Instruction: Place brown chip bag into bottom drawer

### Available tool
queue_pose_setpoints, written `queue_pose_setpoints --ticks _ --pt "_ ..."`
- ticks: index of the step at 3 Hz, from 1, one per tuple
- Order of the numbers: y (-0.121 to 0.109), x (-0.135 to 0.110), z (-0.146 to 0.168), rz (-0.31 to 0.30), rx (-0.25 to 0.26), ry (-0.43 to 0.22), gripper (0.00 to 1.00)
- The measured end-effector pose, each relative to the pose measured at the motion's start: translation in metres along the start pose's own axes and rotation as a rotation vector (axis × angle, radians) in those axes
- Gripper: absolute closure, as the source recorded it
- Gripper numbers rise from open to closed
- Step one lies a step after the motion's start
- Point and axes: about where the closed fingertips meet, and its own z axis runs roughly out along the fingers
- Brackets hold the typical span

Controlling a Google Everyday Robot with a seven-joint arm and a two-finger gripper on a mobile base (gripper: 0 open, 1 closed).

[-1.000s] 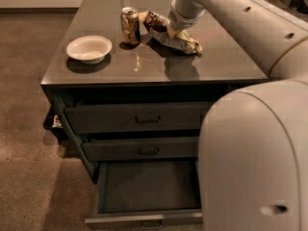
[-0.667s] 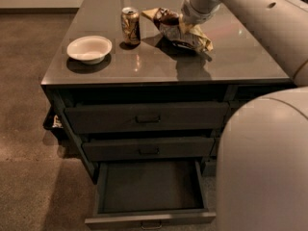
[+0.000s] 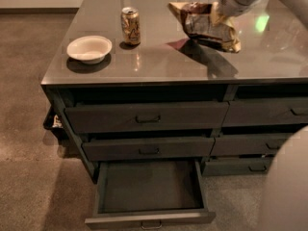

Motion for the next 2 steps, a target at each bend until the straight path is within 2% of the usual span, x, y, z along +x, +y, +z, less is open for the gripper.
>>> queue_pose_setpoints --ticks 1,2 --pt "-0.023 0.011 -0.039 0.019 -0.019 -0.052 1.0" --pt "-0.032 0.03 -0.082 -0.026 -0.059 -0.111 1.0"
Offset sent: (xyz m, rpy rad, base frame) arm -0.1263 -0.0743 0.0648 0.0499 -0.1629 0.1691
